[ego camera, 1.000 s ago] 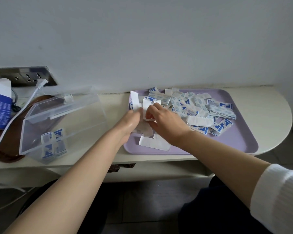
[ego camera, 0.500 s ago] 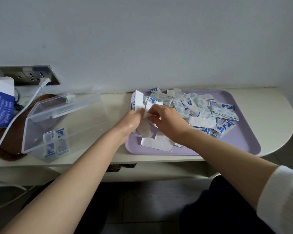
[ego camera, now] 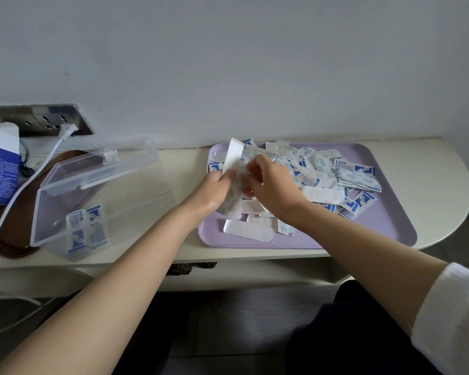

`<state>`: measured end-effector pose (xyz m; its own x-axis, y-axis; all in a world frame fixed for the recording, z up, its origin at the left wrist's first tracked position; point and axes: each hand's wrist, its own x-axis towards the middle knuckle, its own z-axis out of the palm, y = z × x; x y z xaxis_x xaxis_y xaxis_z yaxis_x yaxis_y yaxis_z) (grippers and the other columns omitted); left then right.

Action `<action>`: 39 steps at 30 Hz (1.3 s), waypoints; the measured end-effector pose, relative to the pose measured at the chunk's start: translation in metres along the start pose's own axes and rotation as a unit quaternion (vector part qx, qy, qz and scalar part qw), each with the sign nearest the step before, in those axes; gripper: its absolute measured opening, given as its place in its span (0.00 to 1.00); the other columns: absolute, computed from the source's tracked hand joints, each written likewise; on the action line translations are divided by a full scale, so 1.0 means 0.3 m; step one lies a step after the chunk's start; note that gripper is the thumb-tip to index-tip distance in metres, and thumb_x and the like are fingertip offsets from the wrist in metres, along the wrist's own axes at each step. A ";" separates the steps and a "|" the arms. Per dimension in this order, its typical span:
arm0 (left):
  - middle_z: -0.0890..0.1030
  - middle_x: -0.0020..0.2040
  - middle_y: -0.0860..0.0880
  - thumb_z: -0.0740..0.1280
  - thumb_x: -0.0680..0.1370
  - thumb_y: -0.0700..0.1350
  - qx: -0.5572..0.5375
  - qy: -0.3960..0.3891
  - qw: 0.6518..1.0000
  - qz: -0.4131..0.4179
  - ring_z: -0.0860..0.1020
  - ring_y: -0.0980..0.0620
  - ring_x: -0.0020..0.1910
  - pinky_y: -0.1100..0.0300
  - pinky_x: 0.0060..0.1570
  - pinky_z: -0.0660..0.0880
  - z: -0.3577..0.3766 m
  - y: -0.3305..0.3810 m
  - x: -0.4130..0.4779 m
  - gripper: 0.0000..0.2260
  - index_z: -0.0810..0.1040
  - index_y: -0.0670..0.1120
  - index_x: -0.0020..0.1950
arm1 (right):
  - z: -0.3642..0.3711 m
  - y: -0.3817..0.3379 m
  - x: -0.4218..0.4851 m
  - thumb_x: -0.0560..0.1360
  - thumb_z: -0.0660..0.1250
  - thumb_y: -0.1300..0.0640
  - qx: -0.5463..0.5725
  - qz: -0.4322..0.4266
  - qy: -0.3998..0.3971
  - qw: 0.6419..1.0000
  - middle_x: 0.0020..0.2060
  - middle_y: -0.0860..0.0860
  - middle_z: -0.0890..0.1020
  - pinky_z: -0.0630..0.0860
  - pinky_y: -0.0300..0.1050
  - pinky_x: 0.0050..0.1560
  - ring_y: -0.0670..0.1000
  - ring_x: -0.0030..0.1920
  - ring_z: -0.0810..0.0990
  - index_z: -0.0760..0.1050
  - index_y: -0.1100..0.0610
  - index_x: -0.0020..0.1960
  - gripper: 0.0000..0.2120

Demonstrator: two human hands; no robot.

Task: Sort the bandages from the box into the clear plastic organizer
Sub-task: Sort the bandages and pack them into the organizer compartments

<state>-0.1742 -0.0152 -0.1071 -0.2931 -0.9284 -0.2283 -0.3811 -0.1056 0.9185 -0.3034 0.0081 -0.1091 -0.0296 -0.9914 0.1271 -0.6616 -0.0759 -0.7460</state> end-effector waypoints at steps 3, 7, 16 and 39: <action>0.77 0.35 0.54 0.57 0.82 0.42 0.046 -0.042 0.997 0.035 0.74 0.59 0.35 0.69 0.36 0.70 0.009 0.008 -0.014 0.12 0.74 0.48 0.40 | 0.000 0.014 0.005 0.76 0.61 0.64 0.018 0.035 0.002 0.999 0.41 0.58 0.82 0.77 0.47 0.45 0.57 0.42 0.82 0.68 0.58 0.45 0.03; 0.77 0.38 0.47 0.61 0.80 0.43 0.234 0.004 0.970 0.062 0.74 0.47 0.39 0.57 0.39 0.68 0.007 -0.014 0.019 0.09 0.75 0.40 0.43 | 0.019 0.030 0.000 0.75 0.66 0.60 0.005 0.056 -0.018 0.998 0.51 0.57 0.77 0.73 0.50 0.54 0.57 0.50 0.77 0.67 0.62 0.55 0.12; 0.70 0.61 0.38 0.59 0.80 0.41 0.457 0.002 0.887 0.066 0.66 0.40 0.63 0.51 0.59 0.66 0.020 -0.060 0.028 0.13 0.72 0.40 0.63 | 0.032 0.032 -0.017 0.74 0.62 0.70 -0.070 0.004 -0.034 0.997 0.66 0.60 0.64 0.65 0.42 0.62 0.57 0.66 0.67 0.57 0.64 0.69 0.26; 0.76 0.58 0.41 0.63 0.77 0.36 0.440 0.030 0.893 0.089 0.76 0.39 0.53 0.48 0.51 0.71 -0.010 -0.087 0.002 0.12 0.69 0.40 0.60 | 0.035 0.063 0.006 0.76 0.53 0.71 -0.129 0.050 -0.029 0.990 0.49 0.57 0.80 0.76 0.51 0.43 0.58 0.45 0.78 0.68 0.61 0.56 0.12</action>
<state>-0.1617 -0.0142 -0.1303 -0.3805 -0.9227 -0.0614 -0.8826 0.3425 0.3221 -0.3081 0.0039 -0.1300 -0.0668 -0.9976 0.0166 -0.8273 0.0461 -0.5598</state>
